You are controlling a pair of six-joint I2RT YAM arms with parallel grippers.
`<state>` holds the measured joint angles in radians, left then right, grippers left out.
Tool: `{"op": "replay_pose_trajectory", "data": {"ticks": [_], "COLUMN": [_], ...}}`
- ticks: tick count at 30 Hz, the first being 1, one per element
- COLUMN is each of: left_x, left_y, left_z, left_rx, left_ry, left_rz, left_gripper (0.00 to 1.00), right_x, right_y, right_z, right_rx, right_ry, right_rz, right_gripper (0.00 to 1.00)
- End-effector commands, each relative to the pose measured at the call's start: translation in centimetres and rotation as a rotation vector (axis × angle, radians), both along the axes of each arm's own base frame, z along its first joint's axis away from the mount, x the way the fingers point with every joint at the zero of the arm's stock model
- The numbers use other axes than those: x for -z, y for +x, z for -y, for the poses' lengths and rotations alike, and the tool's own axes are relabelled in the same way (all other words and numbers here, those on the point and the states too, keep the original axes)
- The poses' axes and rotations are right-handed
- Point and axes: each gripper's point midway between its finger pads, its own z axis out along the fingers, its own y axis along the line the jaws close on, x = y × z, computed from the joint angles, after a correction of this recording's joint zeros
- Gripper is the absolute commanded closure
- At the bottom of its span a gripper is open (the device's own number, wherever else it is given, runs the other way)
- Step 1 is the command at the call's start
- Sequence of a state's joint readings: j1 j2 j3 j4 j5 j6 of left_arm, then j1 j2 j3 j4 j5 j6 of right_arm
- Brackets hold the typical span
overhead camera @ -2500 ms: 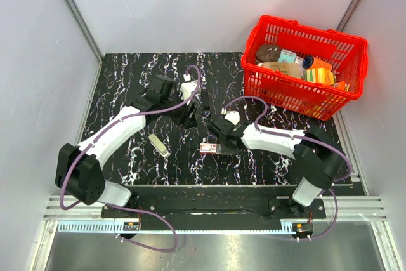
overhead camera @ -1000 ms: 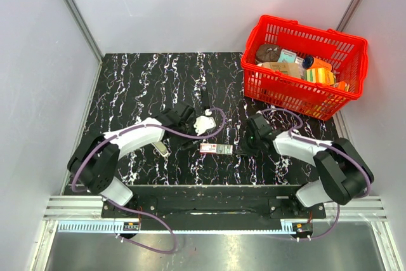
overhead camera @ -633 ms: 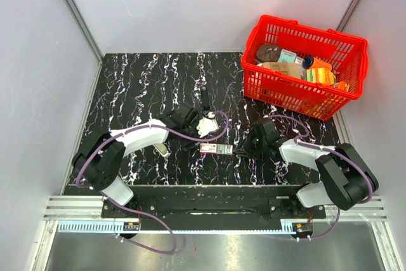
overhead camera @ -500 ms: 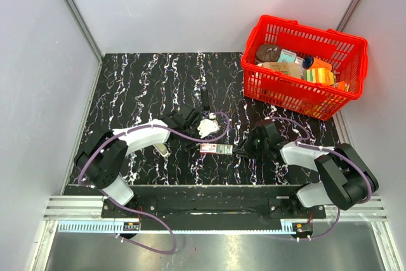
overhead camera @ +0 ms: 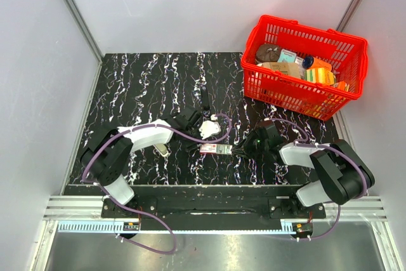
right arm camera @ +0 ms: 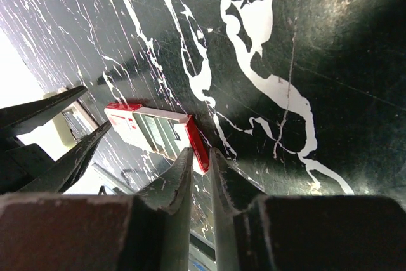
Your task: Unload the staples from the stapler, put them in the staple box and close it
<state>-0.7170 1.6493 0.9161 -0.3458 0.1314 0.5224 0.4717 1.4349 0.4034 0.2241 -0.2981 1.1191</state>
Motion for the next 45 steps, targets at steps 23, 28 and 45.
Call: {"op": "replay_pose_trajectory", "data": {"ticks": [23,28,45], "left_x": [-0.1,-0.2,-0.3], "left_y": [0.7,0.6,0.6], "left_z": [2.6,2.6,2.6], "left_rx": [0.017,0.018,0.020], "left_ry": [0.015,0.016,0.017], "left_rz": [0.028,0.029,0.032], "left_gripper": [0.51,0.51,0.51], "right_x": [-0.8,-0.4,0.3], "right_y": [1.4,1.0,0.6], "right_z": [-2.3,-3.3,-5.8], "right_rx": [-0.103,-0.138,-0.222], "right_ry": [0.008,-0.014,-0.060], "right_rz": [0.051,0.051,0.064], "right_gripper": [0.84,0.85,0.86]}}
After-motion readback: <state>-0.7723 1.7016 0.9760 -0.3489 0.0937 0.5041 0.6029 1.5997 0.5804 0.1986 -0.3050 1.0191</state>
